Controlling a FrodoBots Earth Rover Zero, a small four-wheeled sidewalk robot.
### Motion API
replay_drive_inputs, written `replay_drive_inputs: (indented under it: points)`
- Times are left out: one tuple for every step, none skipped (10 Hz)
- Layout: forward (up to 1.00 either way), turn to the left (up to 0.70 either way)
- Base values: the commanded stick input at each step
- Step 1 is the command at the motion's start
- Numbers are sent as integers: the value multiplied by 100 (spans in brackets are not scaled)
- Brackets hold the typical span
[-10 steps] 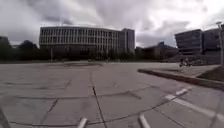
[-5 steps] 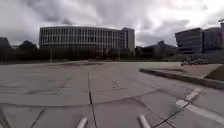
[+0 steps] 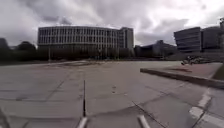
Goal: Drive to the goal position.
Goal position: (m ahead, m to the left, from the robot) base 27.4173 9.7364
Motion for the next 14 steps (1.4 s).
replay_drive_inputs:
  points:
    - [70,1]
    - [70,1]
    - [70,1]
    - [70,1]
    - [70,1]
    - [70,1]
    - [70,1]
    - [70,1]
    - [70,1]
    - [70,1]
    - [70,1]
    - [70,1]
    - [70,1]
    - [70,1]
